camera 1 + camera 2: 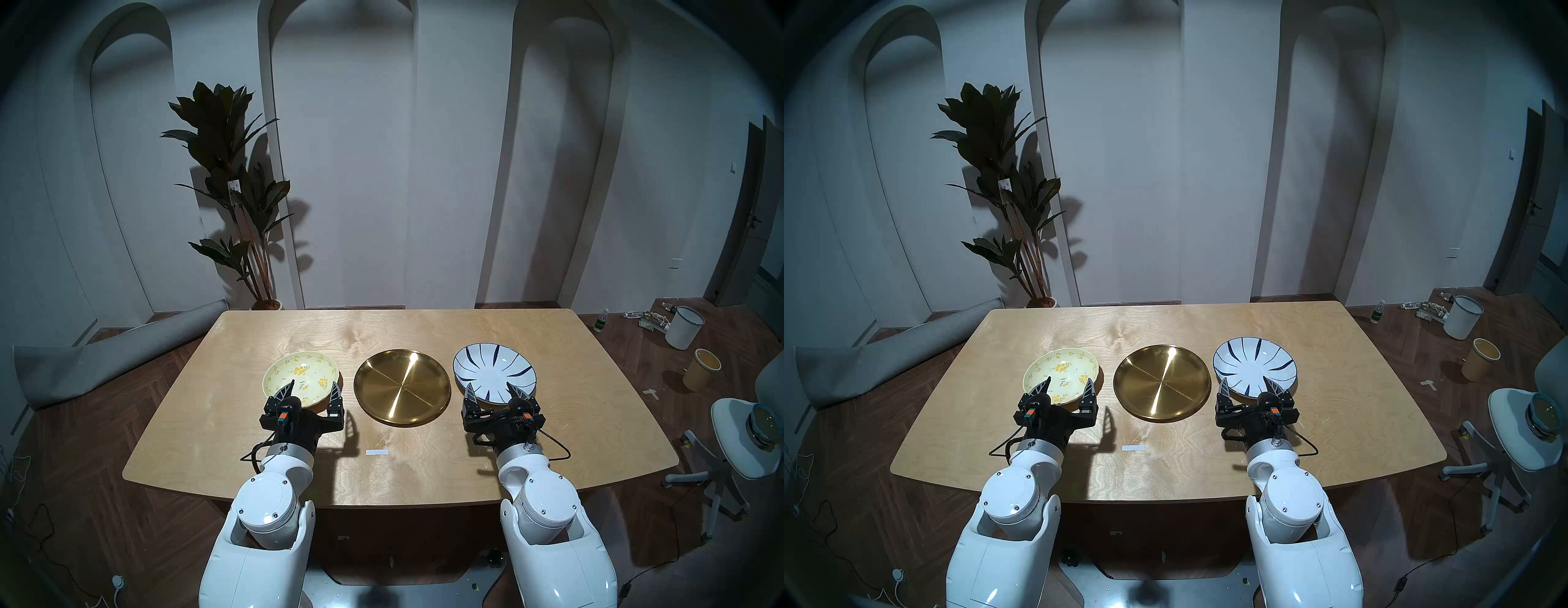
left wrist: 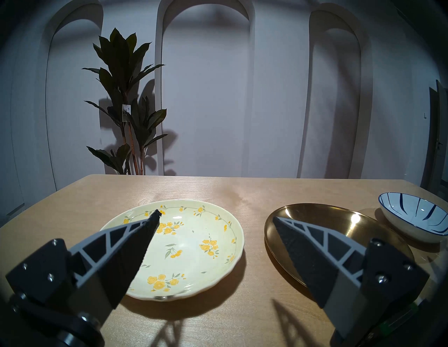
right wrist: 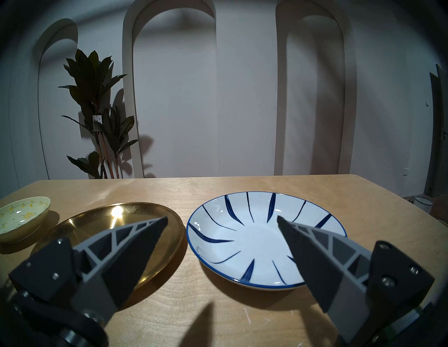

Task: Stack the plates into one stack

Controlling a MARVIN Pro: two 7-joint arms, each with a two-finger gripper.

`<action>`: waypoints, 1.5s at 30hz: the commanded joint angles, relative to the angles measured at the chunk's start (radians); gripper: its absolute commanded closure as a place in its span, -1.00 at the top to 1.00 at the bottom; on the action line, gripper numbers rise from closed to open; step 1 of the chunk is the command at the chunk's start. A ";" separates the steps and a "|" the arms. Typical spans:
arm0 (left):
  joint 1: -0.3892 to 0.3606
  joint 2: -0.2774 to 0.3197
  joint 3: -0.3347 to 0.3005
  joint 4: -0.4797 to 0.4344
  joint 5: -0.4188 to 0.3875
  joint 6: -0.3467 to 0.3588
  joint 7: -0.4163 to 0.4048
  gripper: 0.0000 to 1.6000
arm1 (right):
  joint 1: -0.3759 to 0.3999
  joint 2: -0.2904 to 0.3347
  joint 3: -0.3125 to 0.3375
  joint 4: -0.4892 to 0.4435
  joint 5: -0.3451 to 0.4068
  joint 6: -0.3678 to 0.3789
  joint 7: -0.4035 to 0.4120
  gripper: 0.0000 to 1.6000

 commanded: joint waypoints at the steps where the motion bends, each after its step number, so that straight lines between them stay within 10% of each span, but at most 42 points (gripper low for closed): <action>1: -0.002 0.000 0.000 -0.016 0.000 -0.004 0.001 1.00 | 0.002 0.000 0.001 -0.020 -0.002 -0.001 -0.003 1.00; 16: -0.019 0.015 0.084 0.001 0.067 0.000 0.117 1.00 | 0.025 -0.038 0.060 -0.008 0.089 0.025 -0.091 1.00; 30: -0.044 0.011 0.062 -0.017 0.066 0.021 0.134 1.00 | -0.046 -0.053 0.091 -0.195 0.301 -0.053 -0.051 1.00; 45: -0.109 0.011 0.036 0.009 0.066 0.074 0.147 1.00 | -0.223 0.001 0.354 -0.371 0.631 0.041 0.037 1.00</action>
